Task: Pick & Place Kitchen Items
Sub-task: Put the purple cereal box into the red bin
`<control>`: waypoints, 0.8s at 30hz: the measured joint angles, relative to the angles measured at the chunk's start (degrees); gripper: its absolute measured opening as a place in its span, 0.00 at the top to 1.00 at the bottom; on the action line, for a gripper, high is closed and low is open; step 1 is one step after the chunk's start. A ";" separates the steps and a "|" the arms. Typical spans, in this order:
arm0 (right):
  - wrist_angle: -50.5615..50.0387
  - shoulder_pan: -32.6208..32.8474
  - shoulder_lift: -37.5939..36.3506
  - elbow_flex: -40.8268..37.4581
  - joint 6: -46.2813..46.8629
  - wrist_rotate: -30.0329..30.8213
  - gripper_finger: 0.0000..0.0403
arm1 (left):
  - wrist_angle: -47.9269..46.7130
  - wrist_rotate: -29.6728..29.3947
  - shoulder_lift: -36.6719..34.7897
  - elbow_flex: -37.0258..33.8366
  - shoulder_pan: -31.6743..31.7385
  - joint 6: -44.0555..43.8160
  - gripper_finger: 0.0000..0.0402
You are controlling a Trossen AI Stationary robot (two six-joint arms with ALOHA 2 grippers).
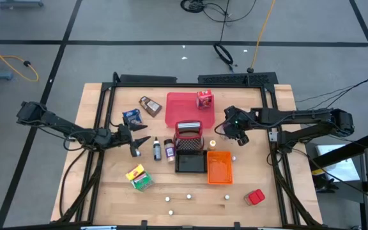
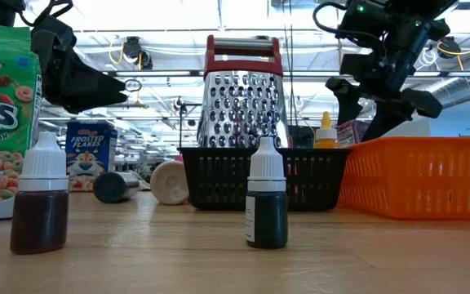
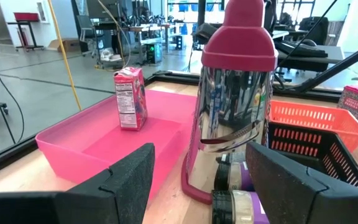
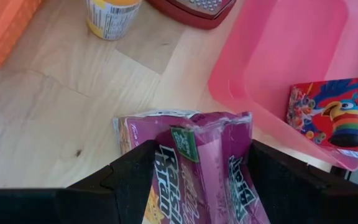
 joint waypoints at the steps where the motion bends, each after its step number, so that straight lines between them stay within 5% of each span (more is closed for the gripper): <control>1: 0.00 0.00 0.01 -0.01 0.13 -0.02 0.40 | 0.00 0.00 0.00 0.01 0.00 -0.01 0.36; 24: 2.95 0.00 0.08 -0.14 7.50 0.24 0.40 | 0.00 0.00 0.00 0.01 0.00 -0.15 0.36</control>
